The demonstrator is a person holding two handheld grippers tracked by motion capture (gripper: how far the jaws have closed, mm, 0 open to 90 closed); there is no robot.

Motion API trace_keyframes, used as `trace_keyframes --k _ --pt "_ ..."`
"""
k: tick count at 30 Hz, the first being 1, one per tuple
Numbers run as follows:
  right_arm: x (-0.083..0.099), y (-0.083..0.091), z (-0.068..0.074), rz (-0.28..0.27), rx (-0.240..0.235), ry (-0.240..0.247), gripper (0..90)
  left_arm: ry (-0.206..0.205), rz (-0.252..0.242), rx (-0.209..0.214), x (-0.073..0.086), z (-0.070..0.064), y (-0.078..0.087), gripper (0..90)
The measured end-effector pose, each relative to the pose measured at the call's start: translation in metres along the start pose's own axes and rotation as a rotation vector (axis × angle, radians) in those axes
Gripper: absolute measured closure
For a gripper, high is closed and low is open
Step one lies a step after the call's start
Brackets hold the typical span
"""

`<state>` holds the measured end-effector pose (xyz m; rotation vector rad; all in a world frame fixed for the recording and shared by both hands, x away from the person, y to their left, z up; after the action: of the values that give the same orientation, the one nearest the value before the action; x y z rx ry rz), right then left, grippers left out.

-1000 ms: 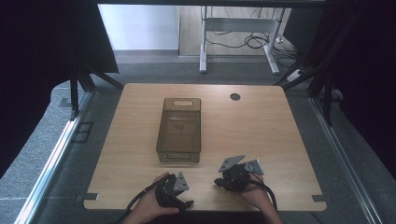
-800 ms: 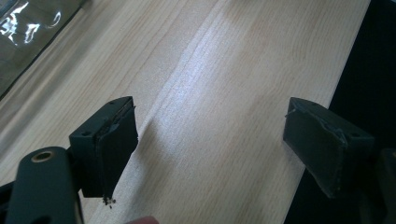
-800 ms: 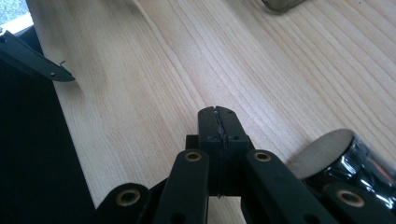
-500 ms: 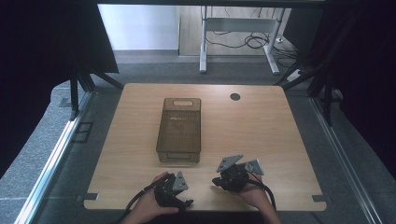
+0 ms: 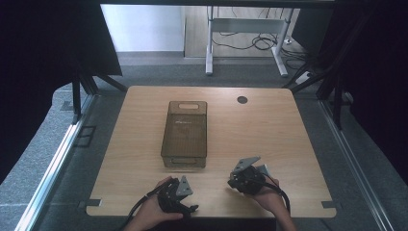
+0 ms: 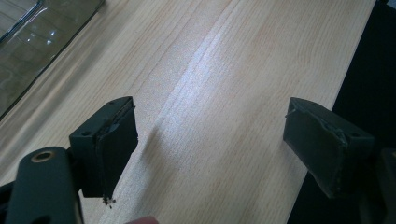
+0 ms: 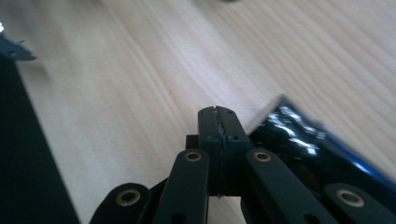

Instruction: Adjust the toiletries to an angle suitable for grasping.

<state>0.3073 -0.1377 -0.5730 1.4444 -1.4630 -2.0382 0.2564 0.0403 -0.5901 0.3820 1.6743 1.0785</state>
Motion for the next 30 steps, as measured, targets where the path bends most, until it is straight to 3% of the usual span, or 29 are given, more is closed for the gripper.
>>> trace_keyframes --k 13,30 --pt "-0.009 -0.002 -0.022 -0.020 0.048 -0.029 90.0 0.004 0.002 0.000 0.000 0.000 -0.001 17.9" --pt "-0.012 -0.003 -0.053 -0.038 0.113 -0.113 90.0 -0.001 -0.001 -0.003 0.000 0.000 0.002 17.8"
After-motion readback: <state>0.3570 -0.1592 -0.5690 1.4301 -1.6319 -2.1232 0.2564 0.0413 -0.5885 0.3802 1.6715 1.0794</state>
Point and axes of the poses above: each handheld gripper's, and its own axes: y roughly backward along the jaws, x roughly out of its underside, z roughly to its left, the point moved 9 cm from there along -y, roughly forward along the jaws, and after that the axes turned 4 degrees about x, right-handed, at the moved point
